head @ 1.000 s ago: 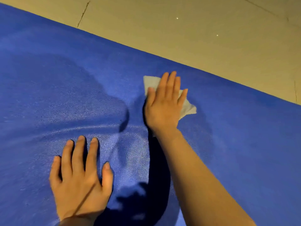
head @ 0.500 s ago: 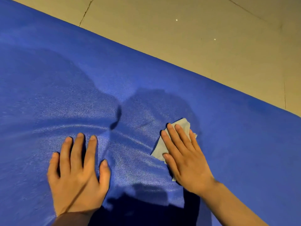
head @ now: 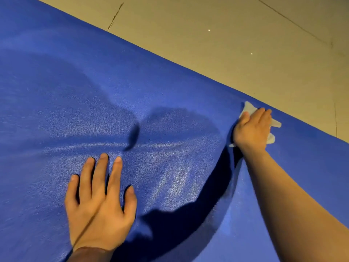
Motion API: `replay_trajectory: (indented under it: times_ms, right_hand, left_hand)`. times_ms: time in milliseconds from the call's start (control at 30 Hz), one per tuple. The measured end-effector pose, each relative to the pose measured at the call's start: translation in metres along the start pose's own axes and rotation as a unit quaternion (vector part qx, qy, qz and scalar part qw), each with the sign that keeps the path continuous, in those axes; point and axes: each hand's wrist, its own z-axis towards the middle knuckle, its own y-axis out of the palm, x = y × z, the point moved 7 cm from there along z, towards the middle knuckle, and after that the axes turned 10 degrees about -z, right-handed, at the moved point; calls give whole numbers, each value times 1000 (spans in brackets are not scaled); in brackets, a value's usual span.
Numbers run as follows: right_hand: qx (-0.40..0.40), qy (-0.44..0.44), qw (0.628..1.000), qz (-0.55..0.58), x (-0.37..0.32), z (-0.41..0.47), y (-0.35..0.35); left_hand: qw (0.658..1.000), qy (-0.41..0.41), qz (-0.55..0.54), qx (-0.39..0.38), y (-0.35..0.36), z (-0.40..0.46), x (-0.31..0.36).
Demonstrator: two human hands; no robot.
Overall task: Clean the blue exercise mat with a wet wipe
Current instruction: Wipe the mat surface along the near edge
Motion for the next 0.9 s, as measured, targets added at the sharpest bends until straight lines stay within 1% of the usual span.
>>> replay_trajectory:
  times_ms: [67, 100, 133, 200, 267, 333, 400, 467, 533, 600, 633, 700, 733, 800, 900]
  right_hand:
    - [-7, 15, 1000, -6, -44, -7, 2]
    - [-8, -2, 1000, -5, -73, -17, 2]
    - [-3, -41, 999, -5, -104, -30, 0]
    - [8, -146, 989, 5, -167, -72, -1]
    - [29, -262, 964, 29, -214, -123, 0]
    - [55, -346, 935, 48, -236, -163, 1]
    - [45, -395, 916, 59, -229, -167, 4]
    - [24, -374, 924, 76, -198, -145, 6]
    - [33, -293, 954, 56, -152, -117, 6]
    - [16, -200, 980, 15, -96, -95, 8]
    - [3, -157, 988, -10, -66, -88, 9]
    - [7, -94, 995, -41, -13, -79, 1]
    - [11, -83, 995, -48, 5, -78, -3]
    - [4, -91, 995, -49, 20, -82, 0]
    - [5, -135, 990, -36, 7, -115, 8]
  left_hand:
    - [1000, 1, -1, 4, -1, 0, 1]
    - [1000, 3, 2, 7, -1, 0, 2]
    - [1000, 6, 7, 8, -1, 0, 2]
    - [1000, 11, 21, 11, 0, -1, 2]
    - [999, 18, 31, 19, 0, -2, 2]
    - [999, 25, 40, 27, 0, -2, 3]
    - [998, 26, 42, 25, 0, -3, 4]
    - [999, 20, 35, 17, 0, -2, 3]
    - [1000, 13, 19, 7, 0, -2, 3]
    - [1000, 4, 1, -2, 0, -2, 3]
    - [1000, -1, -6, -6, 0, -1, 2]
    - [1000, -11, -16, -17, 1, 0, 0]
    - [1000, -13, -18, -21, 1, 0, 0]
    - [1000, -12, -17, -23, 1, 0, 0]
    - [999, -24, -34, -29, 1, 1, -2]
